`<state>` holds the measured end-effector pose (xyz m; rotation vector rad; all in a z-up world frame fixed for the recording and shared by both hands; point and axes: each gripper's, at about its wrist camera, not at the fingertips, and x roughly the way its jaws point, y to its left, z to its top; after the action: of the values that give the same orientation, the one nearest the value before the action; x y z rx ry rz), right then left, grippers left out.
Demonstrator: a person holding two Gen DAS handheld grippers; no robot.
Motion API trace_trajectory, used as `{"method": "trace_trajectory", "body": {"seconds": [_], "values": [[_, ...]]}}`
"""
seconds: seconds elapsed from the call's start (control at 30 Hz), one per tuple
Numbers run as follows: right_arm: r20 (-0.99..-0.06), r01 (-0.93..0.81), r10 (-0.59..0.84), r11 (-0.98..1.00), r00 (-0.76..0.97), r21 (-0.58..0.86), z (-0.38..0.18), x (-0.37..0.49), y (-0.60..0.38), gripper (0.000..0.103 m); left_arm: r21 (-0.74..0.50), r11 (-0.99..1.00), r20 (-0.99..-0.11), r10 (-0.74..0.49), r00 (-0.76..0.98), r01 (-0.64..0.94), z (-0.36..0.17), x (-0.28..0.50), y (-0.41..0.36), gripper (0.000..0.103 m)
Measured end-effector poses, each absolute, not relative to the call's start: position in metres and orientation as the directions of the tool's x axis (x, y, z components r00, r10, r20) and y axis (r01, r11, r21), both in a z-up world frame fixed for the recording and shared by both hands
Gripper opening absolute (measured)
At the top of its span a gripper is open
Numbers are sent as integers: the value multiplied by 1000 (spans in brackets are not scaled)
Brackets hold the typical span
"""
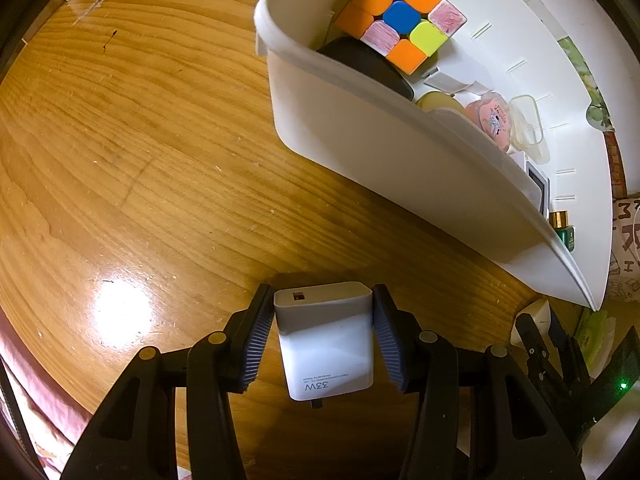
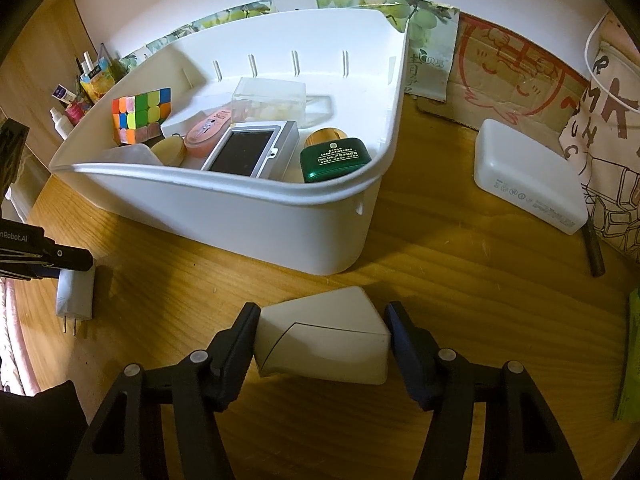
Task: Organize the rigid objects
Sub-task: 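Close the right gripper on the beige pentagonal block while the left holds the charger, then carry the white charger and beige block over the white bin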
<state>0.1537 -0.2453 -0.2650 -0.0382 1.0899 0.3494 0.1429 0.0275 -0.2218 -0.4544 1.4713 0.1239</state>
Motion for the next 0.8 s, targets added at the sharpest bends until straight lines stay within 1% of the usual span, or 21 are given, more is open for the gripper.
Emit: {"method": "trace_trajectory", "body": {"seconds": [0.47, 0.8], "values": [[-875, -314, 261, 940, 408, 134, -256, 144, -236, 64, -231, 915, -972, -200, 124, -331, -214, 131, 37, 53], [-856, -354, 284, 926, 433, 129, -236, 126, -221, 64, -234, 915, -970, -196, 142, -329, -208, 117, 61, 52]]}}
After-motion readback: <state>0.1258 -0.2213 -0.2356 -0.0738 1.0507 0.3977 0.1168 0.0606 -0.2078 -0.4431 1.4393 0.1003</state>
